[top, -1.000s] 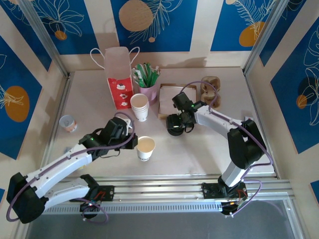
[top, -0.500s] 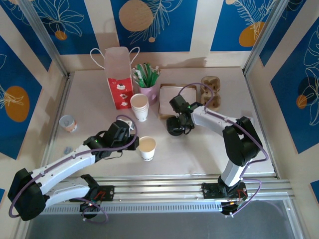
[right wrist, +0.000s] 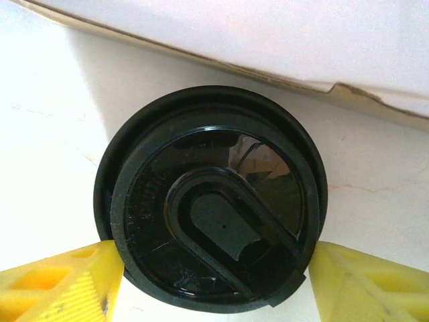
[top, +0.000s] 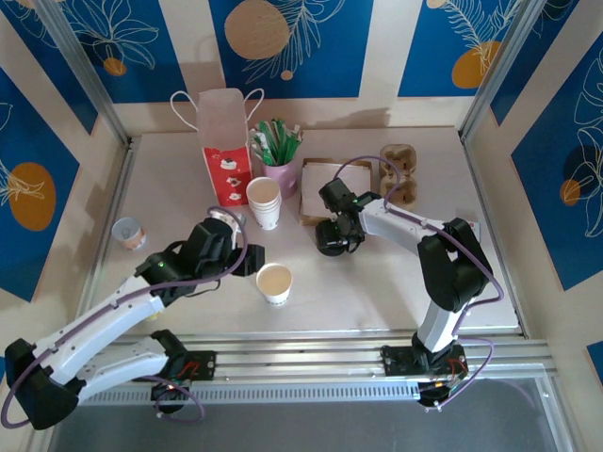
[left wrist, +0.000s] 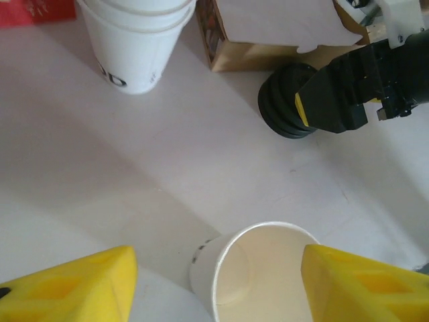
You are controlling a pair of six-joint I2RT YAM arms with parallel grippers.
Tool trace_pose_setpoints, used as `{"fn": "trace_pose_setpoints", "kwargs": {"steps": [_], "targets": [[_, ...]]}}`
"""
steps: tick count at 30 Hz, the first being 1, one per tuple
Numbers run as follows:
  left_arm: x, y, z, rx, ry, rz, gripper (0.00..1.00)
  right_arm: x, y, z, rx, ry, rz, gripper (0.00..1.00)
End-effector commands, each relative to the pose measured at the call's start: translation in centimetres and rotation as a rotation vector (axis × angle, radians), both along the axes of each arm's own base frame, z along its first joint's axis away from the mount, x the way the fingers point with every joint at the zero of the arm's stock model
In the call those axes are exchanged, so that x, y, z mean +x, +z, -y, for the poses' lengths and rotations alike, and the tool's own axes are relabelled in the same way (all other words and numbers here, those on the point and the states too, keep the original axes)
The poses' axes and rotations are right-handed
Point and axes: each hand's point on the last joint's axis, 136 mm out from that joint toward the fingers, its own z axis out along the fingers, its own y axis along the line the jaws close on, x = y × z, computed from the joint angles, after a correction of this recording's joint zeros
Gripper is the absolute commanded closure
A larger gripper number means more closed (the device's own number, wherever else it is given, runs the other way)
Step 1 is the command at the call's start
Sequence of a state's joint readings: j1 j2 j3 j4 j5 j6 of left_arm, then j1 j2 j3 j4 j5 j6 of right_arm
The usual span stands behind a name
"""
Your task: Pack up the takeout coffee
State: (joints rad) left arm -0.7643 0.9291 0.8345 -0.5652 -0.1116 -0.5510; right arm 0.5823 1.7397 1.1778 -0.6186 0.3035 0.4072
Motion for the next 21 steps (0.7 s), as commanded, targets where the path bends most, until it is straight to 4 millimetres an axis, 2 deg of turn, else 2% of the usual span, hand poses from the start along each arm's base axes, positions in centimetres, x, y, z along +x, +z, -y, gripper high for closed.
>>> {"fn": "trace_pose_setpoints", "kwargs": {"steps": [1, 8, 14, 21], "targets": [[-0.3, 1.3, -1.9, 0.097, 0.005, 0.045, 0.3, 0.1, 0.0, -0.3, 0.005, 0.019, -0.018, 0.31], [-0.6, 3.4, -4.3, 0.183, 0.025, 0.116, 0.23, -0.2, 0.6, -0.3, 0.017, 0.017, -0.017, 0.37], [-0.8, 4.1, -6.7, 0.291, 0.049, 0.154, 0.19, -0.6, 2.2, -0.5, 0.05, 0.027, 0.01, 0.39], [-0.4, 4.8, -9.2, 0.421, 0.091, 0.214, 0.11, -1.1, 3.1, -0.6, 0.07, 0.032, 0.019, 0.4]]}}
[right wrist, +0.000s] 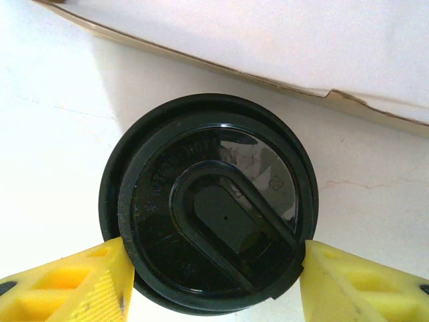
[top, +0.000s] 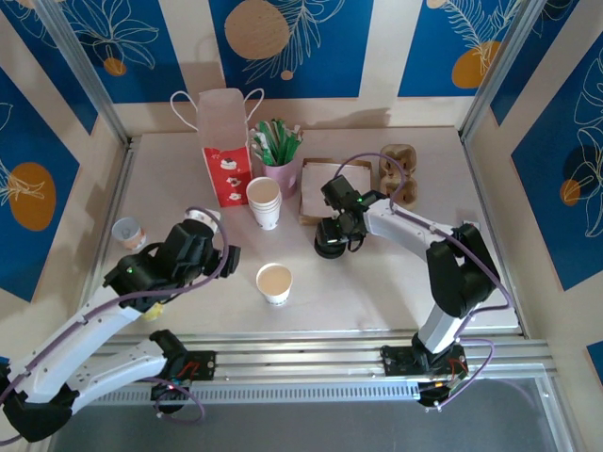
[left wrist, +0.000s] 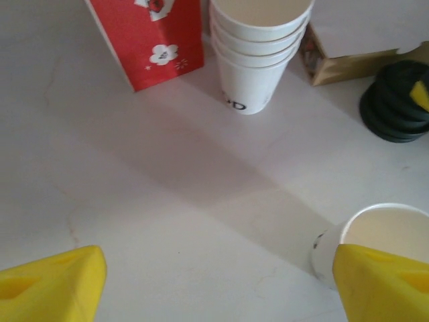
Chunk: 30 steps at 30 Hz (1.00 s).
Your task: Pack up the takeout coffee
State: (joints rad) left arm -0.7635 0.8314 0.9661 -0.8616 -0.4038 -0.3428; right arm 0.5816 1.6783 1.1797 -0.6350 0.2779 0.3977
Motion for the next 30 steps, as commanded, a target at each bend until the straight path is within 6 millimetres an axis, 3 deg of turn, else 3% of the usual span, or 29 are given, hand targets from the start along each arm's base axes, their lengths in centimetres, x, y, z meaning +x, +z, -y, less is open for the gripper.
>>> {"fn": "trace_pose_setpoints", "kwargs": {"steps": [1, 18, 30], "targets": [[0.2, 1.4, -2.3, 0.105, 0.03, 0.07, 0.09, -0.9, 1.2, -0.3, 0.03, 0.019, -0.005, 0.4], [0.6, -1.0, -3.6, 0.169, 0.045, 0.098, 0.06, -3.0, -0.7, -0.4, 0.015, 0.041, -0.049, 0.38], [0.4, -1.5, -3.8, 0.137, 0.052, 0.112, 0.07, -2.4, -2.2, -0.6, -0.026, 0.038, -0.062, 0.28]]}}
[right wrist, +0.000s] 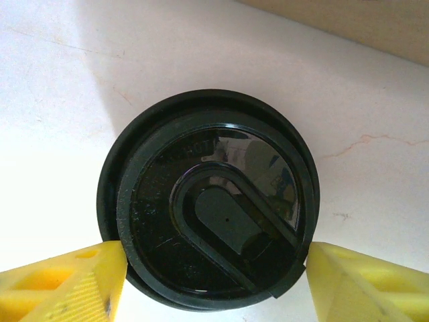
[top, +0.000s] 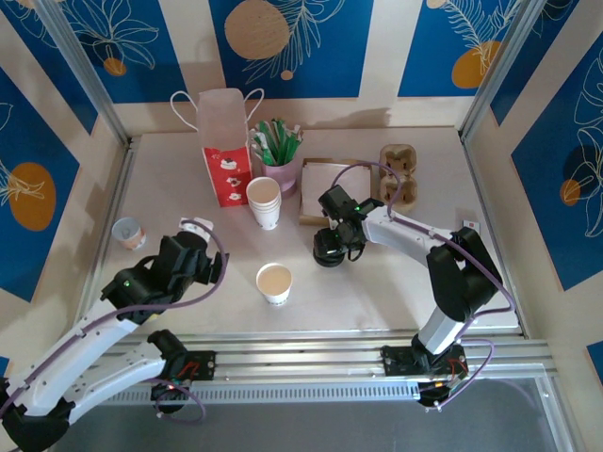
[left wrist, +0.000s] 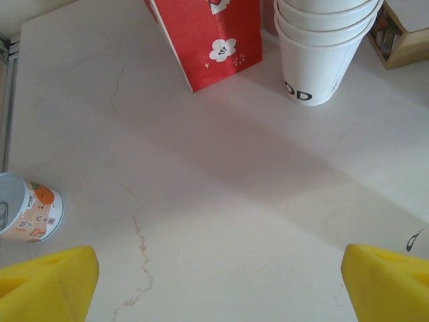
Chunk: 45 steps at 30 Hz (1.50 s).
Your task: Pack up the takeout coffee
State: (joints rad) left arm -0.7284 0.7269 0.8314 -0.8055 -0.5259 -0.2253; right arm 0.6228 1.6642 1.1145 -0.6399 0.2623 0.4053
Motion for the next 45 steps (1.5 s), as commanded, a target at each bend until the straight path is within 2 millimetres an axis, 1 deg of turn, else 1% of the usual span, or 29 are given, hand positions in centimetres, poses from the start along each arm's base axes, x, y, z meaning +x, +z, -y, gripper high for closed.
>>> {"fn": "trace_pose_setpoints", "kwargs": {"steps": [1, 6, 11, 14, 16, 19, 25, 33, 39, 45], "targets": [[0.2, 0.1, -0.4, 0.002, 0.008, 0.021, 0.07, 0.3, -0.6, -0.3, -0.006, 0.0, -0.007, 0.28], [0.2, -0.1, -0.3, -0.002, 0.004, 0.015, 0.07, 0.6, -1.0, -0.7, 0.003, 0.008, -0.011, 0.28], [0.3, -0.3, -0.2, -0.001, 0.003, 0.009, 0.07, 0.5, -1.2, -0.8, 0.015, 0.009, -0.016, 0.3], [0.3, -0.4, -0.2, 0.0, 0.0, 0.005, 0.07, 0.5, -1.3, -0.7, 0.009, 0.009, -0.02, 0.31], [0.3, -0.4, -0.2, -0.002, 0.0, 0.004, 0.07, 0.4, -1.0, -0.4, 0.003, 0.007, -0.014, 0.34], [0.3, -0.5, -0.2, -0.003, 0.0, 0.002, 0.07, 0.5, 0.3, -0.1, 0.008, 0.002, 0.019, 0.38], [0.4, -0.6, -0.1, -0.005, -0.002, -0.004, 0.07, 0.3, 2.4, 0.3, 0.027, -0.001, 0.06, 0.42], [0.4, -0.7, -0.1, -0.011, -0.002, -0.006, 0.07, -0.6, 5.0, 0.0, 0.058, 0.013, 0.11, 0.42], [0.4, -0.8, 0.0, -0.015, -0.005, -0.01, 0.07, -2.0, 7.9, -0.9, 0.098, 0.051, 0.16, 0.42], [0.5, -0.8, 0.0, -0.018, -0.002, -0.011, 0.07, -4.5, 10.8, -2.7, 0.167, 0.117, 0.199, 0.43]]}}
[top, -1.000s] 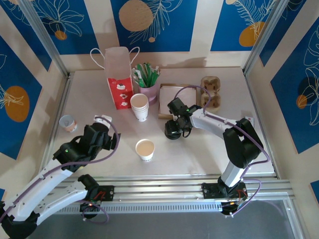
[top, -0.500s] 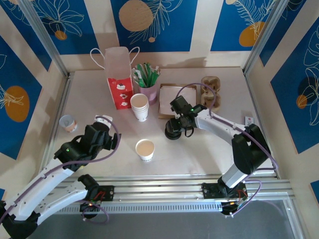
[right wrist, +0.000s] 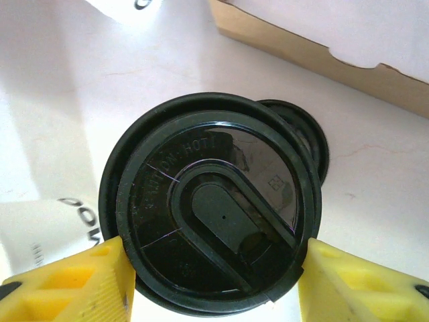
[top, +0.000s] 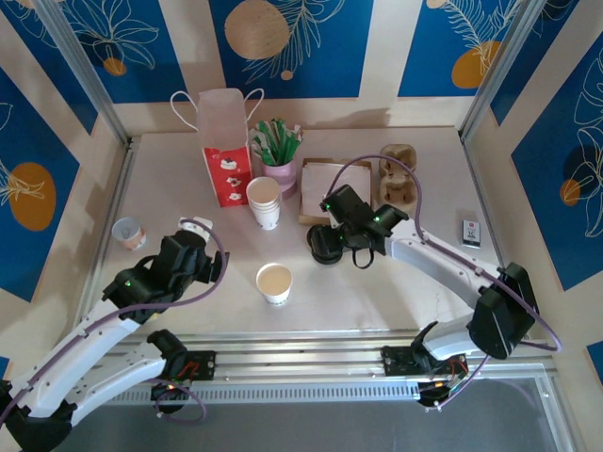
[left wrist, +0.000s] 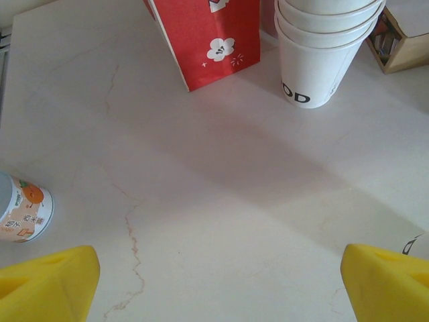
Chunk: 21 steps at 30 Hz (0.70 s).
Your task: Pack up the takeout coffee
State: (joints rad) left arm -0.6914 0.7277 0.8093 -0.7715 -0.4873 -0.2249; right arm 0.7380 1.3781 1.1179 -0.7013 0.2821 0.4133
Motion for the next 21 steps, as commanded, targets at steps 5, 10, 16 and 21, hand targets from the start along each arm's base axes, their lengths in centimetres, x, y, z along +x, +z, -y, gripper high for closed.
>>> {"fn": "trace_pose_setpoints", "kwargs": {"steps": [5, 10, 16, 21], "targets": [[0.1, -0.3, -0.1, 0.005, -0.009, -0.002, 0.07, -3.9, 3.4, -2.6, 0.07, 0.093, 0.032, 0.43], [0.2, -0.2, -0.2, 0.001, -0.005, 0.0, 0.07, -6.3, 3.8, -4.7, 0.077, 0.168, 0.045, 0.43], [0.1, 0.0, -0.5, -0.004, 0.008, 0.014, 0.07, -7.9, 3.1, -7.0, 0.039, 0.229, 0.057, 0.44], [0.1, 0.1, -0.7, -0.007, 0.012, 0.02, 0.07, -8.5, 2.0, -9.1, -0.018, 0.273, 0.059, 0.44]]}}
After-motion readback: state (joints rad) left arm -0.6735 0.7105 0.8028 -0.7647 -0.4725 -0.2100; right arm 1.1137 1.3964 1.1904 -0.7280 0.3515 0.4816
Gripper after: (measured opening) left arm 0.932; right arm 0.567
